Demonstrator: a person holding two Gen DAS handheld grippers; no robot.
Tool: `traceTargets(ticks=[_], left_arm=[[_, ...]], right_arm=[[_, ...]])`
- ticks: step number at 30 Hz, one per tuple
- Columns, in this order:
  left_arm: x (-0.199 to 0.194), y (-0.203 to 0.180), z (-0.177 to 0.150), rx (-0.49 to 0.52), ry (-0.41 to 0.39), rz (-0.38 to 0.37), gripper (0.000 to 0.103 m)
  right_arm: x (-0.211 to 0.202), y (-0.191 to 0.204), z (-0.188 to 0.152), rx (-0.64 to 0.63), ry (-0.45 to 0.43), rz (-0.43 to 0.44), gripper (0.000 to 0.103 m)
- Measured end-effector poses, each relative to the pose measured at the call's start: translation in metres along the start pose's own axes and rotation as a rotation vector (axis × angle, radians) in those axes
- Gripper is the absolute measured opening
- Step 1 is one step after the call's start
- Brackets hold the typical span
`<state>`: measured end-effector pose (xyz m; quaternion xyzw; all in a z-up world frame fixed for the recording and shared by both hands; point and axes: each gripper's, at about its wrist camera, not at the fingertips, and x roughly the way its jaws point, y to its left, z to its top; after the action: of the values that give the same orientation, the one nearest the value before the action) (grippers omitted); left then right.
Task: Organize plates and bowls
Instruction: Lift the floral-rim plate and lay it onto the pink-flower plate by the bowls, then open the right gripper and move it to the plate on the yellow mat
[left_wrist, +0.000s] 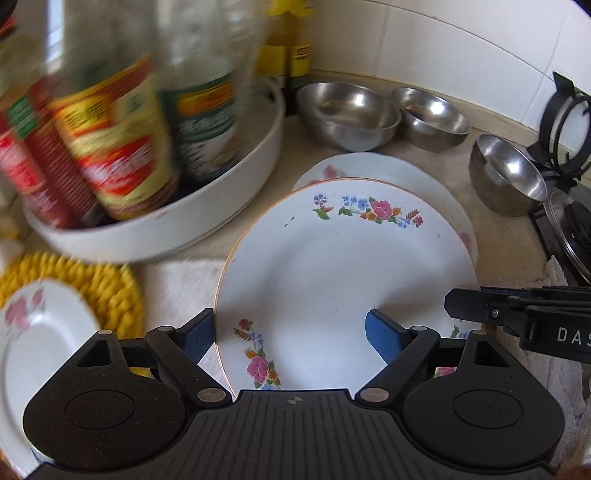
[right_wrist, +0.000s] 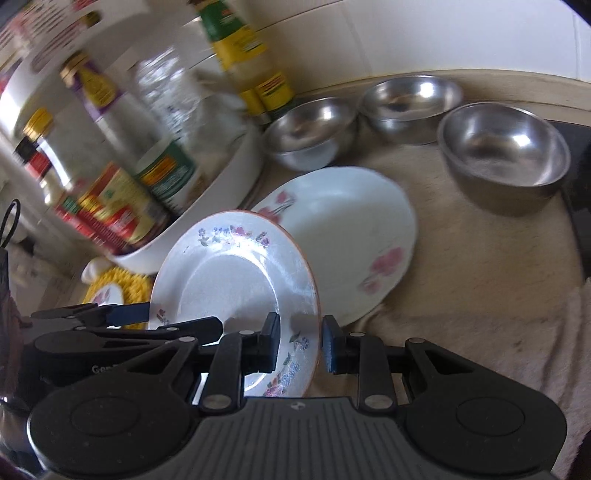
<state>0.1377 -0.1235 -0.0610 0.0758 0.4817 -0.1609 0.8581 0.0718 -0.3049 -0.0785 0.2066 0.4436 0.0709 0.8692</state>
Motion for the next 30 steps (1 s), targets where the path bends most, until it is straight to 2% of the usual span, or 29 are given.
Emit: traceTargets(ticks=[11, 17, 23, 27, 30], left_arm=[[0.045, -0.030, 0.044, 0.052, -0.011, -0.032, 0.093], [0.066, -0.033, 0.060, 0.019, -0.010, -0.067, 0.093], [0.071, -0.036, 0.061, 0.040, -0.018, -0.066, 0.090], [0.069, -0.032, 0.059, 0.030, -0.015, -0.051, 0.089], [0.063, -0.026, 0.055, 0.011, -0.017, -0.036, 0.089]], right_arm=[[0.025, -0.039, 0.033, 0.092, -0.028, -0.074, 0.046], [0.034, -0.050, 0.049, 0.099, -0.067, -0.103, 0.046], [0.039, -0.049, 0.053, 0.069, -0.096, -0.130, 0.046], [0.034, -0.044, 0.053, 0.023, -0.121, -0.194, 0.046], [0.030, -0.042, 0.053, 0.012, -0.129, -0.211, 0.046]])
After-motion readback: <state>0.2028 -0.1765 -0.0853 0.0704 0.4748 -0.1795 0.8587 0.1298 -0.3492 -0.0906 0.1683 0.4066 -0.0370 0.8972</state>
